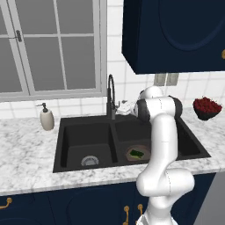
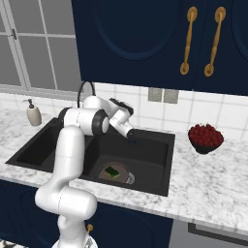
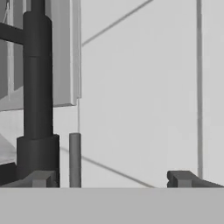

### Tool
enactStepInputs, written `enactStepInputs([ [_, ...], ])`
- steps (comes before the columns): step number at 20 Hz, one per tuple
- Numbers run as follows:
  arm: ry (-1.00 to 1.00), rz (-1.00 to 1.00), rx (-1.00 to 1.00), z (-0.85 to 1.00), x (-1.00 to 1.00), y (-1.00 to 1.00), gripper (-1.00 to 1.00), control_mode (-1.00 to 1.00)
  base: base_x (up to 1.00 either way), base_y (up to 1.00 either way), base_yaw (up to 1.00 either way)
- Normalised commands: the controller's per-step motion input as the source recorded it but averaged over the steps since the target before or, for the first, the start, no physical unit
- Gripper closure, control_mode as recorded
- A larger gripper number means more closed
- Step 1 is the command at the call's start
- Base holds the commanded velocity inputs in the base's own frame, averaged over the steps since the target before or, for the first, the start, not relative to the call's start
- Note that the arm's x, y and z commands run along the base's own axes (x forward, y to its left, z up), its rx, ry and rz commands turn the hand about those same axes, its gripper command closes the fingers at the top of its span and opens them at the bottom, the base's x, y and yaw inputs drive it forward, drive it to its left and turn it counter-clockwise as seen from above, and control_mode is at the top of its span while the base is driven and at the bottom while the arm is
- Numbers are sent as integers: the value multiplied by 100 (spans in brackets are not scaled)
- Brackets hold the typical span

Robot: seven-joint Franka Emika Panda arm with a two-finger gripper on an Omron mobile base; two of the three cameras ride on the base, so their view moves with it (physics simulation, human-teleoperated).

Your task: Pick the pan and sponge and place them into the sink. Then turn on the water.

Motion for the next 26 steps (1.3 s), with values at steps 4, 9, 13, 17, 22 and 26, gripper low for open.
enactStepInputs([
  [4,0,0,0,-4,25,20,-100,-100,0,0,0],
  [9,-1,0,0,-1,16,21,-100,-100,0,0,0],
  [13,-4,0,-1,0,25,24,-100,-100,0,0,0],
  [17,-3,0,-1,0,24,16,-100,-100,0,0,0],
  [22,-1,0,0,0,3,13,-100,-100,0,0,0],
  [26,0,0,0,4,1,30,-100,-100,0,0,0],
])
